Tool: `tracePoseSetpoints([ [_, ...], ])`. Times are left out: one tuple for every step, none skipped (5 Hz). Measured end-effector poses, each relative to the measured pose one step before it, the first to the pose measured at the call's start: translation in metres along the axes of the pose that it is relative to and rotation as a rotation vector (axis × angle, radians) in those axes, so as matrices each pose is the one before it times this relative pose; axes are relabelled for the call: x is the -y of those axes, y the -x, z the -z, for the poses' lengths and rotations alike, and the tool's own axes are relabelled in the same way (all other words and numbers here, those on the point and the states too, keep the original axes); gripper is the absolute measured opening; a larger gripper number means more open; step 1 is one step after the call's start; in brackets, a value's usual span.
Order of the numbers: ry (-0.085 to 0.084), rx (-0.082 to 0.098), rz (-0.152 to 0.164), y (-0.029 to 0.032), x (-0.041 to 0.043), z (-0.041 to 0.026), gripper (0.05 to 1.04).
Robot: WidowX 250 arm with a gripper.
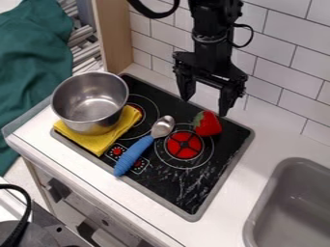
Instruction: Move the silver pan to the right burner
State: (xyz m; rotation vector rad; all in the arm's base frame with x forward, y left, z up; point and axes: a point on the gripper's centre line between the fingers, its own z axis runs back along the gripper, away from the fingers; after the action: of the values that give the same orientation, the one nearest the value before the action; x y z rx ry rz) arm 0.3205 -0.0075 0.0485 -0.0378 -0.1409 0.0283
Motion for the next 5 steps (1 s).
tracePoseSetpoints([
  [-0.0014, -0.0383, -0.0013, 0.00664, -0.00061, 0.01032, 1.000],
  [-0.0073, -0.0174, -0.0424, 0.01143, -0.02124, 0.00499, 1.000],
  [-0.0338, 0.0265, -0.0819, 0.00937, -0.03889, -0.01342, 1.000],
  [-0.0179, -0.0200, -0.0679, 0.01521, -0.02960, 0.00214, 1.000],
  [-0.0080, -0.0159, -0.0354, 0.00666, -0.01694, 0.00260, 1.000],
])
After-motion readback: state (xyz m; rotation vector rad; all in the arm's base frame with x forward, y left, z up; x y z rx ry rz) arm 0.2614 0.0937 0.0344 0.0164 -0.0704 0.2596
